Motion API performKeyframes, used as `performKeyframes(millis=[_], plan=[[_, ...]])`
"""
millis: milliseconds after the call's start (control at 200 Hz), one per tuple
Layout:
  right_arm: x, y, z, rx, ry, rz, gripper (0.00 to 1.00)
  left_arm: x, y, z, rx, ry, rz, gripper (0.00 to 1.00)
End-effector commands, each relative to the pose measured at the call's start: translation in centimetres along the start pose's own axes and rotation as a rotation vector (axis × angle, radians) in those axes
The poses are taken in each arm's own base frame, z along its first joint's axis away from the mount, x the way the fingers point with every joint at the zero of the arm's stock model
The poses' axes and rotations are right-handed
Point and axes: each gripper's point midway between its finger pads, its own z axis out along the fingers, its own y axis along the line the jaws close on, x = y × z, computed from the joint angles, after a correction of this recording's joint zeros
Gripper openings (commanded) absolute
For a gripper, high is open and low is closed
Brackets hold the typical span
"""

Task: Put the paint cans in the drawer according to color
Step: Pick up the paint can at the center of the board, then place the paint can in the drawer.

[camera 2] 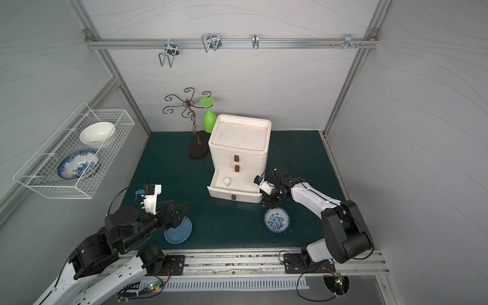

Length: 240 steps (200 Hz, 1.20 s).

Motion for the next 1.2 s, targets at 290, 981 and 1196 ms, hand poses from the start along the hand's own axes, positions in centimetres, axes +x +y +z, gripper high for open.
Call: performKeyframes(millis=[290,981,1196], plan=[[0.1,-1.7,2.0,0.013,0.035,-0.044,0.36,-0.8,-0.1,-0.6,0.009,-0.039,-0.014,1.00],[-5.1,-4.2,-7.3,0.346,-0.009,-0.118,0.15,-1.6,1.1,-3.8,-0.014,-0.106,0.014,1.00],[-11.7,1.0,-5.4,0.267,-0.079,-0.282,0.20,-1.3,1.4,-4.0,-0.015,-0.111,0.007,1.00]])
